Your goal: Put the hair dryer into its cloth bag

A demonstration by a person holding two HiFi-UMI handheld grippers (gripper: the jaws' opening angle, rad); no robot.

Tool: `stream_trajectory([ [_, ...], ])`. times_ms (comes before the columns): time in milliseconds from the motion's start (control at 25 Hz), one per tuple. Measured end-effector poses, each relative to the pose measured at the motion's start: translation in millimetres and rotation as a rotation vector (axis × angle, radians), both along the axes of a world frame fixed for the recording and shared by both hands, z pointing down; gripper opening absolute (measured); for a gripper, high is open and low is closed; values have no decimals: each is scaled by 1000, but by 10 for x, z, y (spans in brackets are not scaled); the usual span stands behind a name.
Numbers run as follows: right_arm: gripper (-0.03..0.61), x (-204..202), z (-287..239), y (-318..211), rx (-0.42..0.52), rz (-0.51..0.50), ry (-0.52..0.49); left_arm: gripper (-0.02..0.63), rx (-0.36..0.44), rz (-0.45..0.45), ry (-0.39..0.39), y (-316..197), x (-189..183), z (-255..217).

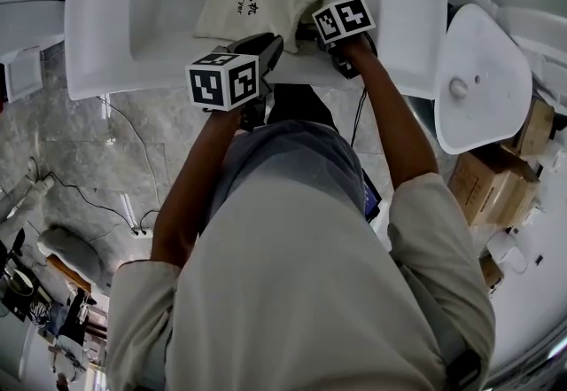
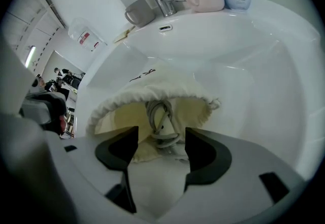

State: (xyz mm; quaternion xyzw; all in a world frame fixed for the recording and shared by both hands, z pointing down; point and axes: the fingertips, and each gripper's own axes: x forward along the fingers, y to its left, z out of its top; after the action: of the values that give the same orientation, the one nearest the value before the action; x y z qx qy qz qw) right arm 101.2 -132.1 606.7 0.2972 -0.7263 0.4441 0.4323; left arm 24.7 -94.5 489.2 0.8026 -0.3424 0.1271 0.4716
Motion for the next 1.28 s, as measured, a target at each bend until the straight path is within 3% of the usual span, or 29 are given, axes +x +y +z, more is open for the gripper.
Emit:
stream_trajectory([
  [240, 291, 113, -269, 27, 69, 62, -27, 52, 27, 16, -15, 51, -32, -91],
  [440, 231, 155, -584, 39, 154, 107, -57, 21, 72, 23, -34, 70, -110, -209],
  [680, 207, 99, -965, 68, 232, 154, -127, 9, 121, 28, -37, 65, -197, -368],
  [1080, 170, -41, -1733, 119, 399, 260, -246, 8, 286, 47, -68, -86, -333, -897],
  [1280, 113, -71, -2150, 161, 522, 318, -301, 8, 338, 9, -62, -131, -480, -1140],
])
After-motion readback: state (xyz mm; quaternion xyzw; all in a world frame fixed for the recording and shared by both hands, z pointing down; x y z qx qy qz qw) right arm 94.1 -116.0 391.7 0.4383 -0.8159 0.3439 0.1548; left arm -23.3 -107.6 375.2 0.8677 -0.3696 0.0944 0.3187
